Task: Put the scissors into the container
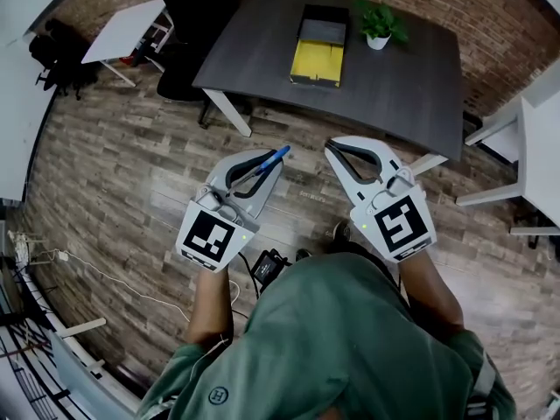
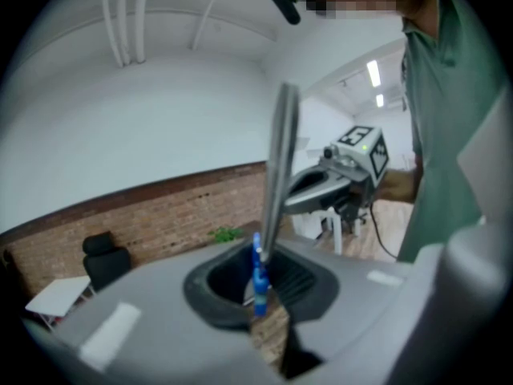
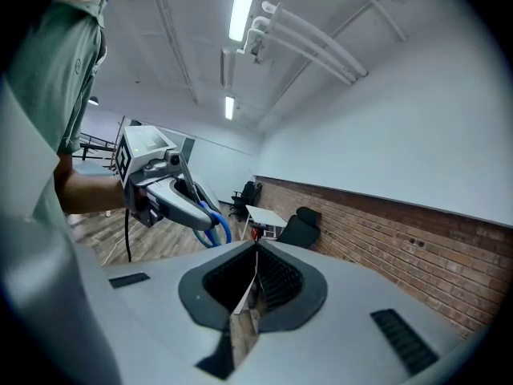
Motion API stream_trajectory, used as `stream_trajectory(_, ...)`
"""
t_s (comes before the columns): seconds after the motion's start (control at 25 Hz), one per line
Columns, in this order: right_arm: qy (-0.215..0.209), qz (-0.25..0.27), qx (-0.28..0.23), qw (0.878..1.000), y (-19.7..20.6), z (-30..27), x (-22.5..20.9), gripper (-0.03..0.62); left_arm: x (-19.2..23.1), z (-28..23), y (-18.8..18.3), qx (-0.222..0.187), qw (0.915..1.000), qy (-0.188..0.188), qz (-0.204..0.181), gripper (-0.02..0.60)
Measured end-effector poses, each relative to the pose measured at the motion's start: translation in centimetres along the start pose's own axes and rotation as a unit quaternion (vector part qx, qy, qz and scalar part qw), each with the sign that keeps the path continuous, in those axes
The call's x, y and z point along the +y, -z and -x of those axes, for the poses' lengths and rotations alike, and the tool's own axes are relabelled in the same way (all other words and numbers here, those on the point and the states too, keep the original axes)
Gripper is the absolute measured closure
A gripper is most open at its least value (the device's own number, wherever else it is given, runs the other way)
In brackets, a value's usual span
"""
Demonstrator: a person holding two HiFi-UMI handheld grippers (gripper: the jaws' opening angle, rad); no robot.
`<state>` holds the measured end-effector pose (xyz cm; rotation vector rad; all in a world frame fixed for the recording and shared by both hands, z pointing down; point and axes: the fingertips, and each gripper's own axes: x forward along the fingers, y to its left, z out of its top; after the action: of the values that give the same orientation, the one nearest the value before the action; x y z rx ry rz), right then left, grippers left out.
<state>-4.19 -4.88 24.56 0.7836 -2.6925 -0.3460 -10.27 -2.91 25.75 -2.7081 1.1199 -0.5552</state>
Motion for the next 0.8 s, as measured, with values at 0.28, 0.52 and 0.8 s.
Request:
stream_trajectory(0.28, -0.019, 0.006, -0.013, 1.000, 1.1, -0.8, -5.0, 0.586, 1.7, -4.6, -1.0, 0.007, 0.9998, -0.021, 0.001, 0.545)
stream_trajectory(0.52, -0.036, 0.003, -0.013, 0.999, 2.7, -1.3, -7.9, 0.586, 2.4, -7.5, -1.4, 0.013, 0.9991, -0.039, 0.007, 0.545)
stream_trajectory(0.8, -0.042, -0.012, -0.004, 0.999, 3.8, -3.8, -9.6, 0.586, 4.6, -9.3, -0.3, 0.024, 0.9990, -0.031, 0.021, 0.545)
